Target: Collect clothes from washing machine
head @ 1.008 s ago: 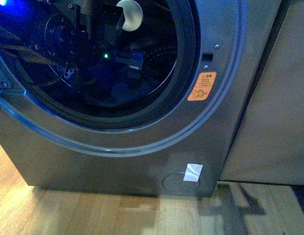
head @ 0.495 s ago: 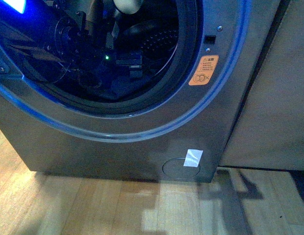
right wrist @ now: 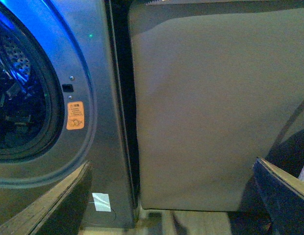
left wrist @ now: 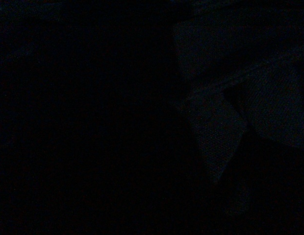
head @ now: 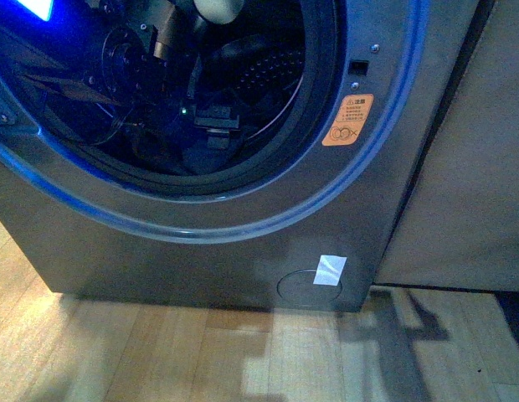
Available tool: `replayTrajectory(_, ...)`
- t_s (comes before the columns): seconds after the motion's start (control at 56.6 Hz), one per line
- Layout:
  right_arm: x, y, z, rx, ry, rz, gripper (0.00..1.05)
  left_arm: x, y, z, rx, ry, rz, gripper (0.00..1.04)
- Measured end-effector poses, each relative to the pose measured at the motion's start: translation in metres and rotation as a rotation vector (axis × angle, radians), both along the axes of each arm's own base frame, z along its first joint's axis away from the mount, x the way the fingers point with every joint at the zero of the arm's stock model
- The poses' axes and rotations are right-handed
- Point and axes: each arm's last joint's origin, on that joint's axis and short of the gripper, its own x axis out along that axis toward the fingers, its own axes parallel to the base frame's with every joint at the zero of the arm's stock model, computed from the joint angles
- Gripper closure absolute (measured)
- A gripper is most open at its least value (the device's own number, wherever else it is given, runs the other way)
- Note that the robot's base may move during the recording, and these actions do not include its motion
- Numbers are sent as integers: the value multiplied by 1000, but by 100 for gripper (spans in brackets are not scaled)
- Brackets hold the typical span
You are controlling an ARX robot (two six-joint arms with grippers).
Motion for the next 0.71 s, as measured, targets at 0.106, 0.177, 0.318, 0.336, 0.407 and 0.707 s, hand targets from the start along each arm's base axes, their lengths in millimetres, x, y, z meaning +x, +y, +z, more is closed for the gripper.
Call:
replayTrajectory(0.106,0,0,0,0,0,0,7,-1,-1,0,15,-8,4,54)
replayTrajectory(0.177,0,0,0,0,0,0,7,-2,-1,0,14,-12,4,64)
replayTrajectory(0.318,0,0,0,0,0,0,7,-3,-3,1,11,-22,1,83)
replayTrajectory(0.336,0,0,0,0,0,0,7,-3,-3,1,9,-25,0,87)
replayTrajectory(0.407,0,0,0,0,0,0,7,-5,-3,3,2,-33,0,94)
replayTrajectory(0.707,0,0,0,0,0,0,7,-18,-2,11,-55,-53,-31,98)
